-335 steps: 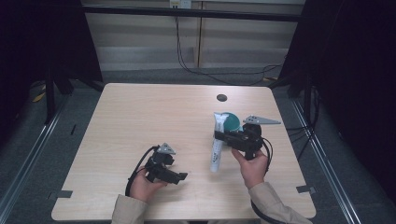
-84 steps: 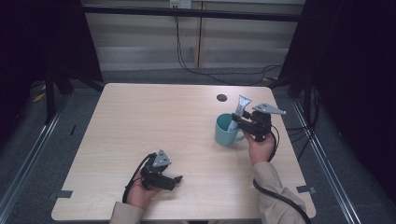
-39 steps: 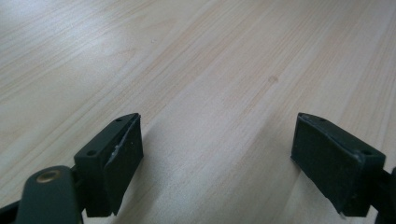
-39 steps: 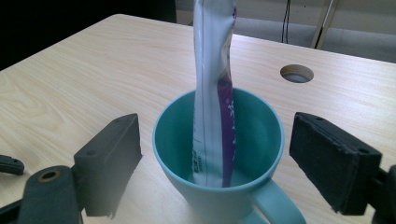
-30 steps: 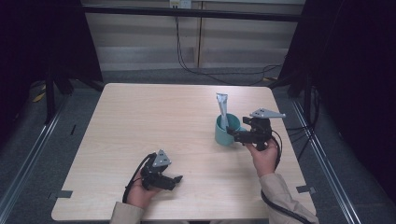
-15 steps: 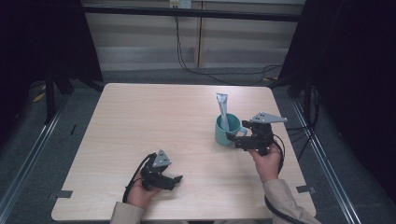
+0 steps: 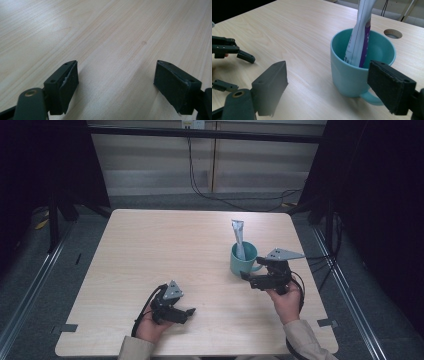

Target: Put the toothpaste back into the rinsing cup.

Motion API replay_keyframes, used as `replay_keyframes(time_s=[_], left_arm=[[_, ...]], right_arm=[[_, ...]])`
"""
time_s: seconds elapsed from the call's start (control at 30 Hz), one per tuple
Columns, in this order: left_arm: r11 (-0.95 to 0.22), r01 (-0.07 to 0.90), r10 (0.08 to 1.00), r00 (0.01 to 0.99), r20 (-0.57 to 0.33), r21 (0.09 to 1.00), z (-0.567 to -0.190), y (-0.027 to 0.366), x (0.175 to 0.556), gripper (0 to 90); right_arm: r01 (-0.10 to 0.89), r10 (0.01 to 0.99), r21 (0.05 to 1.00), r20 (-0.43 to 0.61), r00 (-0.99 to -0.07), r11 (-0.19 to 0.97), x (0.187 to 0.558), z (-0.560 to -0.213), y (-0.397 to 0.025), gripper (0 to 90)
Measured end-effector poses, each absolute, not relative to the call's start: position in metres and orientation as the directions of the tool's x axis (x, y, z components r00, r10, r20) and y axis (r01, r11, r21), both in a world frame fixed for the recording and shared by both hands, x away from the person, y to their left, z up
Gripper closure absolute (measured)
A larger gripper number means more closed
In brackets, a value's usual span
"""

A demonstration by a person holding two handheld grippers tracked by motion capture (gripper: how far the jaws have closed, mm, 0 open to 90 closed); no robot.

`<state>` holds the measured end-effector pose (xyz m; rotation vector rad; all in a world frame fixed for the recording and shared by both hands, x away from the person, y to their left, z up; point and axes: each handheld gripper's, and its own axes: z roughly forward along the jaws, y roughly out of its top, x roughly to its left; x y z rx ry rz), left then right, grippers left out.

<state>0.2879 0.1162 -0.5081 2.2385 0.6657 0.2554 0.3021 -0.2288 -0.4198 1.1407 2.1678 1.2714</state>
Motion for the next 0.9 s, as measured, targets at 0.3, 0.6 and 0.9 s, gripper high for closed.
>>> replay_keyframes(time_s=[0.3,0.6,0.9], left_arm=[[-0.566,0.381,0.536,0.844,-0.025,0.731,-0.508,0.116,0.288,19.5],[-0.566,0.380,0.536,0.844,-0.024,0.732,-0.508,0.116,0.288,19.5],[-0.570,0.377,0.535,0.845,-0.018,0.730,-0.508,0.116,0.288,19.4]], right_arm=[[0.454,0.791,0.846,0.064,-0.609,0.281,0.294,-0.426,-0.234,15.8],[0.456,0.787,0.842,0.063,-0.613,0.288,0.285,-0.437,-0.240,15.8],[0.458,0.780,0.836,0.060,-0.623,0.302,0.276,-0.451,-0.240,15.7]])
